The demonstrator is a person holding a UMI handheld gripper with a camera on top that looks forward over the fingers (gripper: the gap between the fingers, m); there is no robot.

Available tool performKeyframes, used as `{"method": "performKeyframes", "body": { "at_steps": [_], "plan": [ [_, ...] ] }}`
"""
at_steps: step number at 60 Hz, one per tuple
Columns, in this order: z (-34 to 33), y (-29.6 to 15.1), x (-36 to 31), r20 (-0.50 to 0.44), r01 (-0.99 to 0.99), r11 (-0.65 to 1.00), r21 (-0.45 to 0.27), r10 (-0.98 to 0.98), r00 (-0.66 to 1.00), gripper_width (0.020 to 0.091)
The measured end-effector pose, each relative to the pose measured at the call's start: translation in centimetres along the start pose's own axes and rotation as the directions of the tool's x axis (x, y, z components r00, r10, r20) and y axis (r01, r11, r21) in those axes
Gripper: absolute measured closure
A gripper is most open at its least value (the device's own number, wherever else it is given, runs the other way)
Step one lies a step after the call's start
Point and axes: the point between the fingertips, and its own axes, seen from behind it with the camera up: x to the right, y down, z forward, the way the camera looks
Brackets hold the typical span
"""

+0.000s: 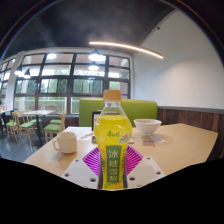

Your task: Pour water

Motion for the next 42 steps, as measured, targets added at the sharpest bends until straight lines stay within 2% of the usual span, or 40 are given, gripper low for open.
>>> {"method": "performKeyframes", "body": {
  "at_steps": [6,12,18,23,25,28,33,37,42],
  "plan": [
    [-0.1,-0.2,1.2,0.006,-0.022,0.999,-0.027,0.023,1.0,0.0834],
    [1.0,-2.4,4.1,-0.027,0.055,0.998,-0.039,-0.056,0.998,0.0833],
    [3.7,-8.1,7.2,-0.089,0.285,0.958,-0.014,-0.285,0.954,0.0835],
    [6.7,-11.9,7.1,-0.146,0.549,0.836,0.002,-0.543,0.827,0.0834],
    [7.3,-14.0,6.3,-0.152,0.652,0.759,-0.005,-0.645,0.749,0.0834],
    [9.2,-14.5,3.9,-0.154,0.778,0.628,0.007,-0.768,0.622,0.0835],
    [11.5,-16.3,0.5,-0.129,0.96,0.279,0.013,-0.952,0.278,0.0835],
    [12.7,-15.5,-3.1,-0.159,1.0,-0.012,0.018,-0.987,-0.009,0.0834],
    [13.5,-14.5,-6.5,-0.173,0.945,-0.323,0.042,-0.934,-0.312,0.0834]
  ]
}}
